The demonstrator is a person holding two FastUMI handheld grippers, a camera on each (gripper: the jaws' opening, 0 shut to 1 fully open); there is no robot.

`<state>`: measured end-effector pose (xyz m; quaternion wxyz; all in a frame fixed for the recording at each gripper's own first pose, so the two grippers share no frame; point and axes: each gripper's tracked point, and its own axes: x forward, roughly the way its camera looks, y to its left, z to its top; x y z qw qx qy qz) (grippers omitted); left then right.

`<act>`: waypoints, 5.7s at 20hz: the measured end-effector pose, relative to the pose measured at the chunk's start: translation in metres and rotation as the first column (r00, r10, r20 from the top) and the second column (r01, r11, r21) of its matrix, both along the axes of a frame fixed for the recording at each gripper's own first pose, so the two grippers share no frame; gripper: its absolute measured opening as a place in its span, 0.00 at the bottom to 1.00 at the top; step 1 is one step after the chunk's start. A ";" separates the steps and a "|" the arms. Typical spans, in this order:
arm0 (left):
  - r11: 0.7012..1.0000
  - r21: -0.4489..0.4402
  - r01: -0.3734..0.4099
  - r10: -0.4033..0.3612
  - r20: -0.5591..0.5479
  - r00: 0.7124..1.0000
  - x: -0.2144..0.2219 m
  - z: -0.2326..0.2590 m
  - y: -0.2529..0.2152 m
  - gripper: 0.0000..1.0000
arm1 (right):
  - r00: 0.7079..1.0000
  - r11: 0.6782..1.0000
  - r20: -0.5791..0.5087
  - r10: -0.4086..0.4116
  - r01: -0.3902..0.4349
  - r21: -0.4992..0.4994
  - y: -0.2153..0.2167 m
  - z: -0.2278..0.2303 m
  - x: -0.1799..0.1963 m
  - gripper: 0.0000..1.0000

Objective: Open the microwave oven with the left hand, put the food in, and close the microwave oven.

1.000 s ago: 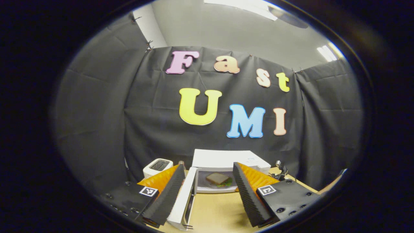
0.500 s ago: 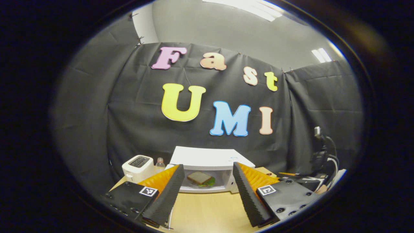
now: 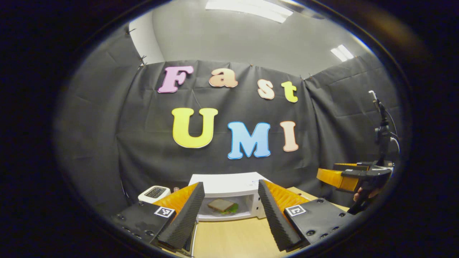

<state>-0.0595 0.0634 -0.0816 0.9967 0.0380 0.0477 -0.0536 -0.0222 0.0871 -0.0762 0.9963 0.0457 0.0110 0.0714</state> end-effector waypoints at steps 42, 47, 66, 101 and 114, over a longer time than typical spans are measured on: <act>0.981 -0.071 -0.183 0.129 -0.467 0.875 -0.096 -0.181 0.128 0.07 | 0.993 0.996 -0.084 0.087 -0.084 0.041 0.025 -0.014 0.014 0.96; 0.989 -0.120 -0.086 0.016 -0.490 0.871 -0.079 -0.188 0.071 0.07 | 0.994 0.997 -0.097 0.060 -0.055 0.047 0.007 -0.022 0.026 0.96; 0.981 -0.192 0.030 -0.128 -0.524 0.842 0.013 -0.222 -0.048 0.07 | 0.994 0.999 -0.107 0.003 0.002 0.047 -0.071 -0.027 0.075 0.96; 0.961 -0.277 0.021 -0.161 -0.492 0.856 0.213 -0.262 -0.145 0.07 | 0.984 0.995 -0.152 -0.088 0.093 0.028 -0.146 -0.050 0.145 0.96; 0.962 -0.275 -0.007 -0.134 -0.490 0.861 0.257 -0.272 -0.151 0.07 | 0.982 0.994 -0.160 -0.103 0.108 0.021 -0.153 -0.051 0.158 0.96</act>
